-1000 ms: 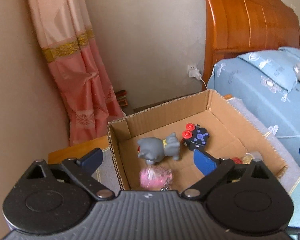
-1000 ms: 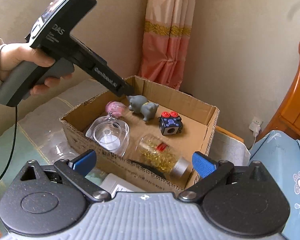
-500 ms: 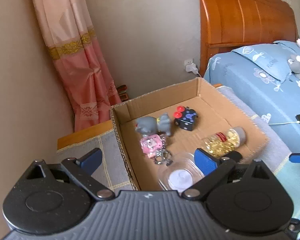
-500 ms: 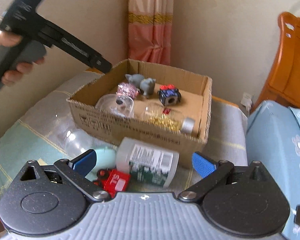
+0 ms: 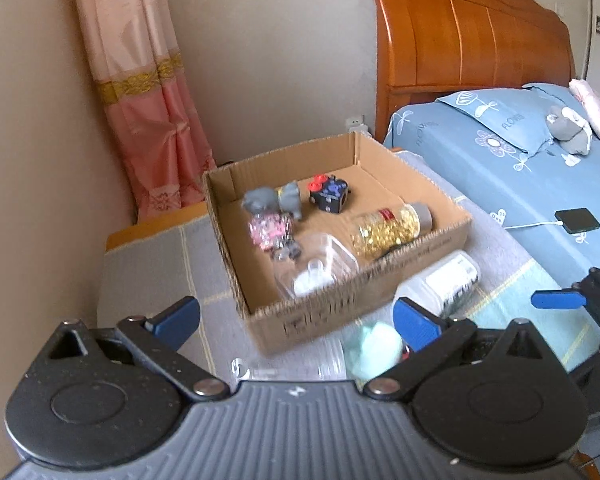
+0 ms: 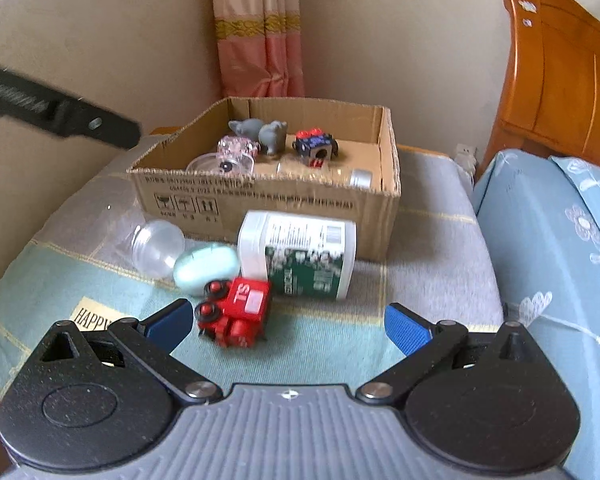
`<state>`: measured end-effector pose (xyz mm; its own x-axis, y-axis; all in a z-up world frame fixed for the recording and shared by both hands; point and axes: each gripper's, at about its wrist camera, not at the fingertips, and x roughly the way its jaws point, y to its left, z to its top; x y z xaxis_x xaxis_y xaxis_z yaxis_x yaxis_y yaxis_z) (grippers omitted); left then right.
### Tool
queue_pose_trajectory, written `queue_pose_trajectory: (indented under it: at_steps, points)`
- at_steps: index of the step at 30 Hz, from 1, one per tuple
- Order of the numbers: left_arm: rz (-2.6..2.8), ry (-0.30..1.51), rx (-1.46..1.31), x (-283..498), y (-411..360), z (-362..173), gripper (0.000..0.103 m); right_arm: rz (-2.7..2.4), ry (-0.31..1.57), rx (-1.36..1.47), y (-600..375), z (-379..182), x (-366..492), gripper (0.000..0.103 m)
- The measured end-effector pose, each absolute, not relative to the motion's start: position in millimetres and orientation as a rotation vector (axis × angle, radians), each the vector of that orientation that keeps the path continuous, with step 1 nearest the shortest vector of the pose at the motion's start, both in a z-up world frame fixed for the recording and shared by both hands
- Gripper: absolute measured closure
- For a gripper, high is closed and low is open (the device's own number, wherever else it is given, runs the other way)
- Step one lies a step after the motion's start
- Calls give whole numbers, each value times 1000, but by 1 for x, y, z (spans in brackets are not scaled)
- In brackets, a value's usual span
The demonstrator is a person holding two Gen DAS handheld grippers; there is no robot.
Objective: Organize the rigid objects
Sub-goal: 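Move the right tool to the red SL car and the left tool to the clear jar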
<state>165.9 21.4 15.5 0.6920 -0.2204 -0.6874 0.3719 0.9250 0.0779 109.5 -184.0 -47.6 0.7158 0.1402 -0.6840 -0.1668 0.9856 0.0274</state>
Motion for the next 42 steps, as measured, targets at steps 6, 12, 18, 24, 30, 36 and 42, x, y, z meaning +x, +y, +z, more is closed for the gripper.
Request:
queue_pose_trajectory:
  at_steps: [6,12,18,24,30,36,42]
  points:
    - [-334,739,191,148,30,-2,1,175,782,-32,-172,-67,113,0]
    - [-325,756,203,147,36,-20,1,162,793,-39,-150,-86,132,0]
    - [-333,794,178,148,44,-38,1,81,806,-94,-131,-108,154,0]
    - [-327,843,159,154,46,-57,1,69,807,-54,-140,-111,158,0]
    - [-307,886,161,158,42,-80,1,58,798,-55,-162,-112,147,0]
    - [-288,945,121,165,42,-105,1,76,776,-62,-167,-114,139,0]
    - [-293,869,117,167,43,-113,1,83,773,-63,-167,-114,140,0]
